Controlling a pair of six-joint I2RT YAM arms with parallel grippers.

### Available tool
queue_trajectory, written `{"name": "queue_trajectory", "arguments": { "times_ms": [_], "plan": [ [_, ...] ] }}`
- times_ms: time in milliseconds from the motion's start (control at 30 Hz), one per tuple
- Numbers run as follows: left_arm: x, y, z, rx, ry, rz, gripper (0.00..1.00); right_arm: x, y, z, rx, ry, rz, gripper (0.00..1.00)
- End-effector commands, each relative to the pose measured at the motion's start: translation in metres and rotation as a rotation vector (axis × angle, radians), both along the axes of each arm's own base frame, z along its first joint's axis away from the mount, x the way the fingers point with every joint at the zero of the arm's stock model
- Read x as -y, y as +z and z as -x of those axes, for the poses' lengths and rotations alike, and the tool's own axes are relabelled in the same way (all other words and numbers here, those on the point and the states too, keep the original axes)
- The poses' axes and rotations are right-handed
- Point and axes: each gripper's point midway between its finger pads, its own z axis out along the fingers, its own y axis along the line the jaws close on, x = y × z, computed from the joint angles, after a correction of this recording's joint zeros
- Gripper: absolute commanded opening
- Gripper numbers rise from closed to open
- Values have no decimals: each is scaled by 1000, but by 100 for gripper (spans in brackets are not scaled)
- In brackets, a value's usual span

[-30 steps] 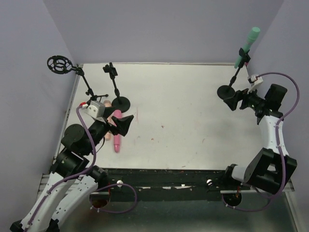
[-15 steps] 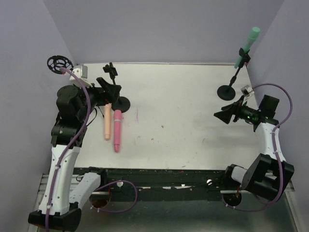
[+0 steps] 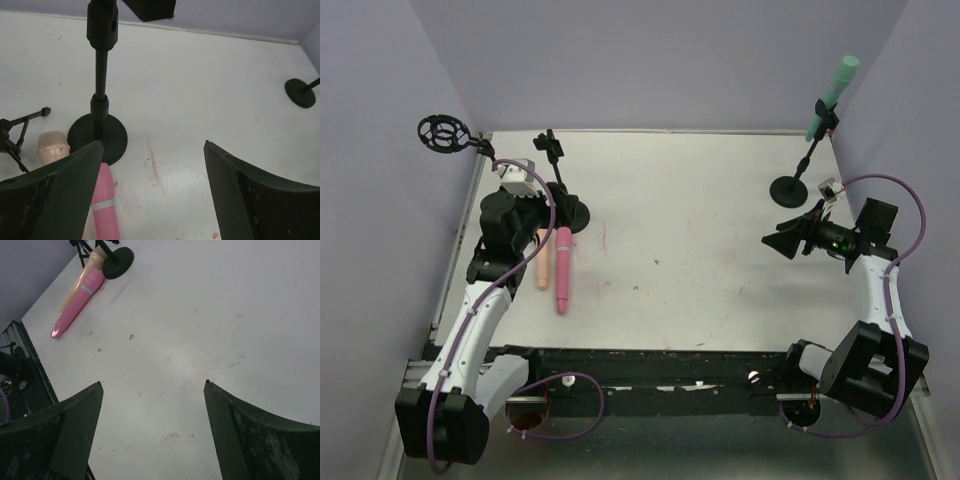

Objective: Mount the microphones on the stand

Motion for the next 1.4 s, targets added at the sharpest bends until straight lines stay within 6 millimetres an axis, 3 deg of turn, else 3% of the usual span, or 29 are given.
{"name": "queue_trajectory", "arguments": {
  "times_ms": [0, 367, 833, 933, 1100, 1367],
  "plan": [
    [-1, 15, -30, 295, -44, -177, 90, -4, 14, 3, 44, 29, -4, 90],
    [-17, -17, -94, 395, 27, -223, 88, -1, 10, 0, 34, 20, 3, 90],
    [-15, -29, -126, 389, 33, -202, 66, 2, 4, -5, 6, 7, 4, 90],
    [-12, -29, -129, 385, 12, -206, 58, 2, 3, -5, -2, 6, 0, 90],
    [-6, -26, -132, 390, -22, -210, 28, 3, 2, -6, -3, 3, 3, 90],
    [12, -8, -138, 430, -119, -190, 0, 3, 2, -6, -7, 4, 0, 90]
  ]
}}
